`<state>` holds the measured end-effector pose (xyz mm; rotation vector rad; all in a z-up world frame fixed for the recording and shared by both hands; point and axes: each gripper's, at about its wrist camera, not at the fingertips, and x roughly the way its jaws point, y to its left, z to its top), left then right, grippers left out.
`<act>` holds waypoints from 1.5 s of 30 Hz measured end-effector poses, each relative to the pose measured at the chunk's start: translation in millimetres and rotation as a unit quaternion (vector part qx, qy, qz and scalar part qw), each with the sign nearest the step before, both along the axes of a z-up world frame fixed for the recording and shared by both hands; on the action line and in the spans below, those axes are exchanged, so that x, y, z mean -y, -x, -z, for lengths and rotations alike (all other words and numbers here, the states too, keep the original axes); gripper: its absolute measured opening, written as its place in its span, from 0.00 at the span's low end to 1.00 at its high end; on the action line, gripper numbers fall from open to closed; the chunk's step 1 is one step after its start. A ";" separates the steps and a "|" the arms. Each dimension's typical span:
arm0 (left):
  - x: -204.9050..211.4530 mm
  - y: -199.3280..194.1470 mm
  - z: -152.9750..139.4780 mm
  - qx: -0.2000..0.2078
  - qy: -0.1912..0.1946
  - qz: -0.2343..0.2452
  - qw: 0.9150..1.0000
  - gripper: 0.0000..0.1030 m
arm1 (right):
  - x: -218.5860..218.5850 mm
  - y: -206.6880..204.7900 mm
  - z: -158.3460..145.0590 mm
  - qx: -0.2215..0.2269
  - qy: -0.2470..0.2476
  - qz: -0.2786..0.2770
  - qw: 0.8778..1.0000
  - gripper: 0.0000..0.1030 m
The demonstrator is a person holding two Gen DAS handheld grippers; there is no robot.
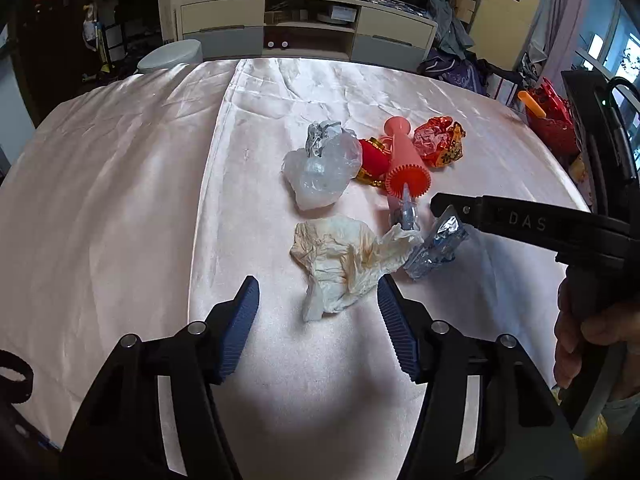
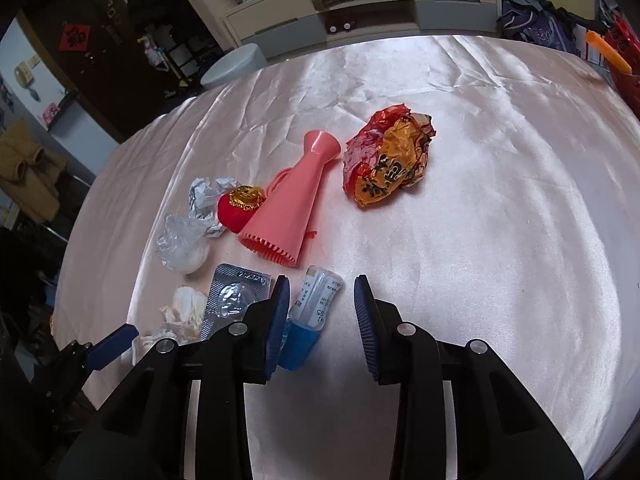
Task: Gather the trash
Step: 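Grasp the crumpled tissue with the left tool while the right tool grasps the blue tube, then carry the tissue and blue tube down over the black bin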
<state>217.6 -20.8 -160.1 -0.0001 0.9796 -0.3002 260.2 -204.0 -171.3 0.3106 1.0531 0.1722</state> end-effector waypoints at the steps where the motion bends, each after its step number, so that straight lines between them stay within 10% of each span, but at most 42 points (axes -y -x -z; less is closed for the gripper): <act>1: 0.6 -1.7 1.8 -0.002 0.002 0.002 1.000 0.52 | -1.9 0.6 0.2 0.006 0.007 0.000 1.000 0.31; 12: -0.3 -5.4 11.4 -0.010 -0.008 0.010 1.000 0.07 | -2.4 1.7 -3.2 0.016 0.039 -0.005 0.999 0.21; 30: -5.5 111.9 -39.7 0.036 0.003 0.020 0.999 0.04 | 16.0 127.4 -38.6 0.059 0.041 -0.024 0.997 0.20; 45: -1.4 202.5 2.0 0.000 0.014 0.031 0.999 0.04 | 0.5 220.0 -9.5 0.042 0.046 -0.046 0.997 0.20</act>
